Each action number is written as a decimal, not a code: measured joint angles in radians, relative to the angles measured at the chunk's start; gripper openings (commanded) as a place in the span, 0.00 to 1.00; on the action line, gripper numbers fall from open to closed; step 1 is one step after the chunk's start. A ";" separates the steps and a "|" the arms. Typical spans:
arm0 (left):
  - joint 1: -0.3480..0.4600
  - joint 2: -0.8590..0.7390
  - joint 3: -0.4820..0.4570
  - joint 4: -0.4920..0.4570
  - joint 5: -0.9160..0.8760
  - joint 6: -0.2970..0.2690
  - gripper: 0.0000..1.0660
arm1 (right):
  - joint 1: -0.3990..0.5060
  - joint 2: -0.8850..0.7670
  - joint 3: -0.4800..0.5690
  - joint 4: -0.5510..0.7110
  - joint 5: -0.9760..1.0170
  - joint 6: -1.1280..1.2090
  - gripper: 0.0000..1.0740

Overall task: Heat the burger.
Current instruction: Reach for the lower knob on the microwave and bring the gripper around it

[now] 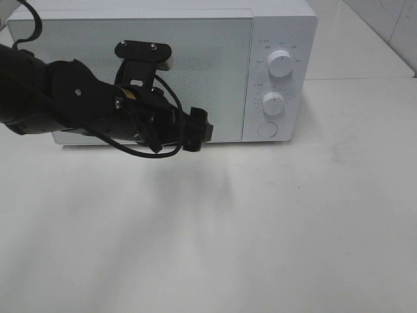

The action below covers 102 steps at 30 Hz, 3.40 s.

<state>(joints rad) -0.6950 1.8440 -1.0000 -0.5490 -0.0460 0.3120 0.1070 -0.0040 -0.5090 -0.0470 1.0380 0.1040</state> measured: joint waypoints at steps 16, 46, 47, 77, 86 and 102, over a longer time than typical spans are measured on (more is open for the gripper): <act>0.001 -0.163 0.000 0.145 0.660 -0.005 0.95 | 0.000 0.000 0.000 0.000 0.000 0.000 0.70; 0.623 -0.615 0.069 0.277 1.127 -0.103 0.95 | 0.000 0.000 0.000 0.000 0.000 0.000 0.70; 0.623 -0.615 0.069 0.277 1.127 -0.103 0.95 | 0.000 0.000 0.000 0.000 0.000 0.000 0.70; 0.676 -1.459 0.493 0.315 1.107 -0.137 0.95 | 0.000 0.000 0.000 0.000 0.000 0.000 0.70; 0.676 -1.663 0.496 0.343 1.103 -0.149 0.95 | 0.000 0.000 0.000 0.000 0.000 0.000 0.70; 0.676 -1.849 0.497 0.380 1.103 -0.151 0.95 | 0.000 0.000 0.000 0.000 0.000 0.000 0.70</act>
<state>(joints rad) -0.0190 -0.0050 -0.5030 -0.1690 1.0570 0.1610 0.1070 -0.0040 -0.5090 -0.0470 1.0380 0.1040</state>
